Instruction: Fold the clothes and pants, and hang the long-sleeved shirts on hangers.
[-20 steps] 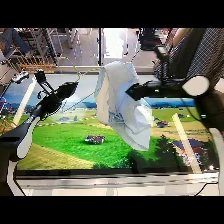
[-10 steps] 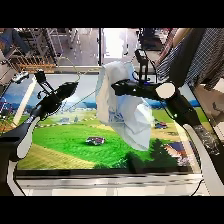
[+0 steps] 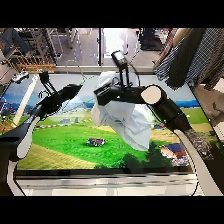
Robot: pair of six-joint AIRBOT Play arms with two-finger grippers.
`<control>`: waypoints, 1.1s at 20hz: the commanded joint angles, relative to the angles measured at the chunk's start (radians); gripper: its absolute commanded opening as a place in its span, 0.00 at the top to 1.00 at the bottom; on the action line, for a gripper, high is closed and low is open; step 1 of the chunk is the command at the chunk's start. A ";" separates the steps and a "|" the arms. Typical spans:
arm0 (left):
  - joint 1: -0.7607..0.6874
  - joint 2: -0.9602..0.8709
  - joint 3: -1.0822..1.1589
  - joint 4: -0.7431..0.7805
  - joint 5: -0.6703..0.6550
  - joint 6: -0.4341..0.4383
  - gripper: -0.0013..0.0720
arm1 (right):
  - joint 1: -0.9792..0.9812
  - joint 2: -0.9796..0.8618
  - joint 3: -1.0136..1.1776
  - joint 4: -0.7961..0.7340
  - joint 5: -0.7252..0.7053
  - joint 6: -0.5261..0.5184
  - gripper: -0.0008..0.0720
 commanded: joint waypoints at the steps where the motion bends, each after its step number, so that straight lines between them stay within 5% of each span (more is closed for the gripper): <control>1: -0.001 -0.001 0.000 0.015 0.013 -0.030 0.97 | 0.018 0.000 0.004 -0.030 0.173 -0.010 0.97; 12: -0.029 -0.001 0.000 0.014 0.013 -0.029 0.97 | 0.056 0.003 0.006 -0.026 0.230 -0.074 0.97; 13: -0.029 -0.001 0.000 0.015 0.012 -0.030 0.97 | 0.049 0.013 0.014 -0.039 0.227 -0.073 0.91; 14: -0.024 -0.001 0.000 0.015 0.012 -0.037 0.97 | 0.037 0.030 0.030 -0.064 0.217 -0.061 0.66; 18: -0.007 -0.001 0.000 0.014 0.010 -0.040 0.97 | -0.035 0.129 0.128 -0.396 0.193 0.135 0.55; 21: -0.007 -0.001 0.000 0.014 0.010 -0.040 0.97 | -0.059 0.151 0.134 -0.589 0.195 0.126 0.26; 22: -0.007 -0.001 0.000 0.015 0.010 -0.040 0.97 | -0.055 0.137 0.134 -0.626 0.192 0.079 0.25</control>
